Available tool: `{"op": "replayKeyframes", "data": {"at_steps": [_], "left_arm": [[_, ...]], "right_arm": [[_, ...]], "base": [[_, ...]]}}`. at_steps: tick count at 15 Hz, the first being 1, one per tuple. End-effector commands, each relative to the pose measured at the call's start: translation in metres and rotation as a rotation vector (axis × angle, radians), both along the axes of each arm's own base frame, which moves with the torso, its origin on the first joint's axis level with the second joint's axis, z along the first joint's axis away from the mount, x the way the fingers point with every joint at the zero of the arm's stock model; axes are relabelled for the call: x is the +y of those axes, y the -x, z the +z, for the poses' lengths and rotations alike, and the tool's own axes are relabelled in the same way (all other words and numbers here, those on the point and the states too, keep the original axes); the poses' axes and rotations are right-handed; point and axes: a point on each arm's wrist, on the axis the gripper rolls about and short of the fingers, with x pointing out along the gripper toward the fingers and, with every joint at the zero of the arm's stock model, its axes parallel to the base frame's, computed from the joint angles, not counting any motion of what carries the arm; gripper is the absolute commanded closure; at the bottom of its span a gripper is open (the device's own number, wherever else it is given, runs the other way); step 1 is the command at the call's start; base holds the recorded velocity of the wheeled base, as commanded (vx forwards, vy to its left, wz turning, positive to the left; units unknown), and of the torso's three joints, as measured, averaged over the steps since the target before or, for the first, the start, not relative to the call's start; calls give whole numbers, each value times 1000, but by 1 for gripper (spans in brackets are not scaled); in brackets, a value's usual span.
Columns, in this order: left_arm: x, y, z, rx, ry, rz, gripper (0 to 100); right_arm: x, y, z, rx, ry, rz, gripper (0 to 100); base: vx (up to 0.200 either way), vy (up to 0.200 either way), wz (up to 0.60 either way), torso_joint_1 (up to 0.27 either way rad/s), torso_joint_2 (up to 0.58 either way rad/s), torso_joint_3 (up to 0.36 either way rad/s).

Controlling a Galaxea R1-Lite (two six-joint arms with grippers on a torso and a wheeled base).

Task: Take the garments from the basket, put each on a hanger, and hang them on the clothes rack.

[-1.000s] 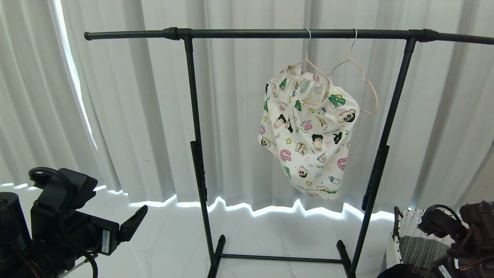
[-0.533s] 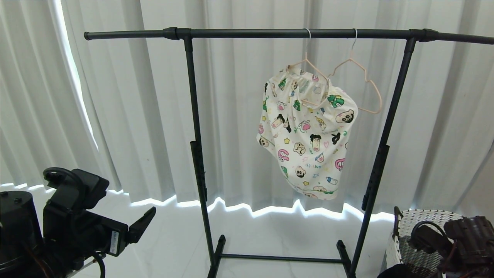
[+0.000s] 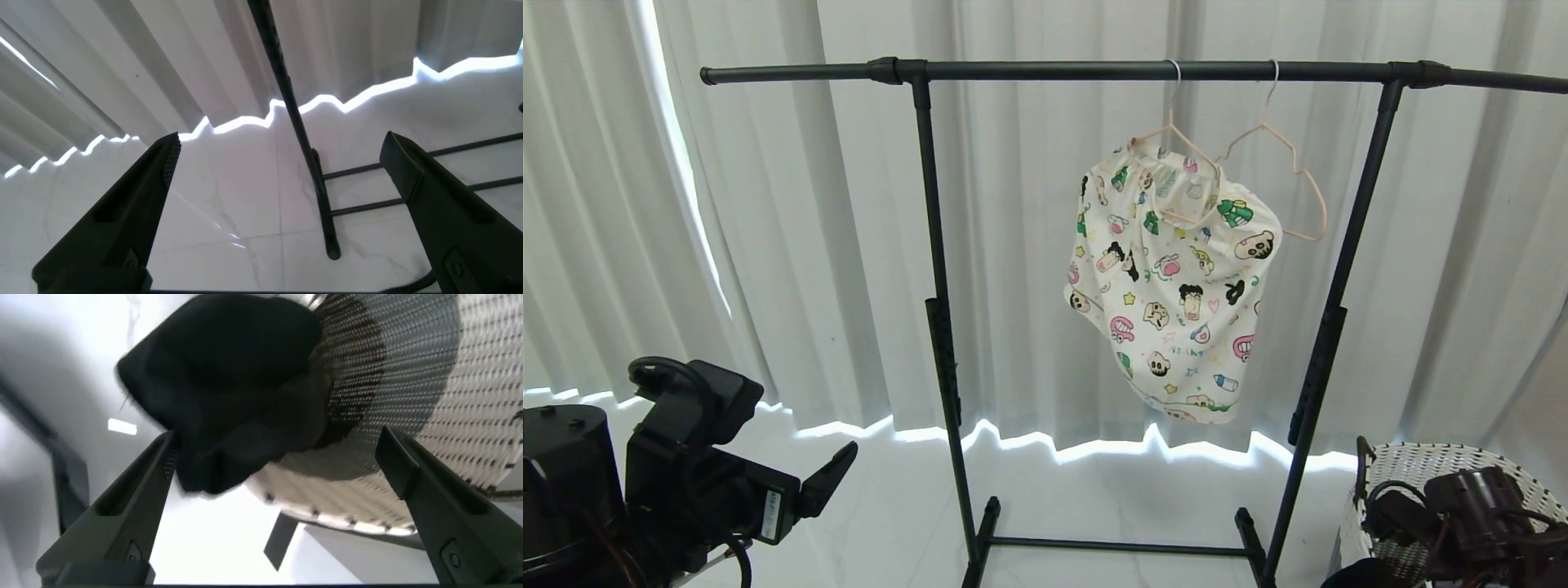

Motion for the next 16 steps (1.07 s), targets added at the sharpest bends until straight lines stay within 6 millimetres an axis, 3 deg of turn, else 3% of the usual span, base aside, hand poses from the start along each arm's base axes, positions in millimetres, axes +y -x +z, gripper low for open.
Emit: {"op": "replayKeyframes", "data": {"at_steps": [1,6,7,12,16], "left_arm": [[0,0,-1,3,-1,0,0],[0,0,0,0,-2,0,0],[0,0,0,0,-2,0,0],[0,0,0,-2,-2,0,0],[-6,-1,6,-28,11,-30,0]], "right_arm": [[-2,-8,-5,6,3,-14,0],[-3,-16,-9,-19,1,-27,0],[-3,-17,-9,-25,1,-27,100],[-4,-16,-5,-63,61,-59,100],[5,-30,26,-215,1,-3,100]], "base": [[0,0,0,0,0,0],[0,0,0,0,0,0],[0,0,0,0,0,0],[0,0,0,0,0,0],[0,0,0,0,0,0]]}}
